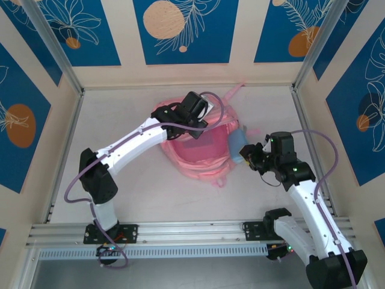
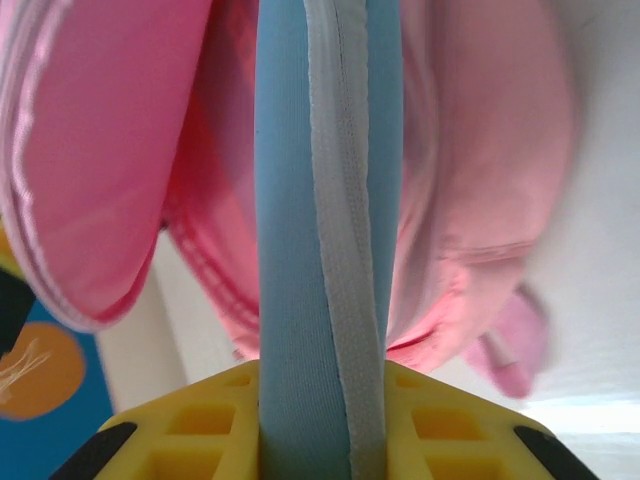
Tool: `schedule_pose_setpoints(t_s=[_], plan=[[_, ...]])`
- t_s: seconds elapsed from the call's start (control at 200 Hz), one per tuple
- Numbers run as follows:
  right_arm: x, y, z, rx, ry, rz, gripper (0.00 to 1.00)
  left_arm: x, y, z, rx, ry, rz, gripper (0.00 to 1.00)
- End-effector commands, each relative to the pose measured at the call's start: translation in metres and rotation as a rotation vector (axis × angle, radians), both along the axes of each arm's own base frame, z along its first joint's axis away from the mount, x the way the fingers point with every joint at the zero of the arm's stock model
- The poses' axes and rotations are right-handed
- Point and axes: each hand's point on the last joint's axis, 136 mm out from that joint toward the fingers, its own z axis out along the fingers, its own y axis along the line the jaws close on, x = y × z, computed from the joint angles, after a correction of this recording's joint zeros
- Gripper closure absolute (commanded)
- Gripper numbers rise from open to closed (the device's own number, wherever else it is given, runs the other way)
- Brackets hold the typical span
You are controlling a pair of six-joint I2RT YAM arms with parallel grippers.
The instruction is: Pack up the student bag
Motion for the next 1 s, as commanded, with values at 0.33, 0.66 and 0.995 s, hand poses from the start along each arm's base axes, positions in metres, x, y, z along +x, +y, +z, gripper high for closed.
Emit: schedule_pose_setpoints(t_s=[0.33, 0.66, 0.995], plan=[[0.048, 0.061, 0.015, 0.194, -0.074, 0.132, 0.75, -0.004, -0.021, 0.067, -0.261, -0.044, -0.008, 1.0], [0.097, 0.085, -0.009, 0.277, -0.089, 0.094, 0.75, 0.004, -0.029, 0.062, -0.281, -0.026, 0.017, 1.0], [0.139, 0.115, -0.045, 0.326, 0.001, 0.045, 0.73, 0.006, -0.034, 0.055, -0.296, 0.011, 0.024, 1.0]])
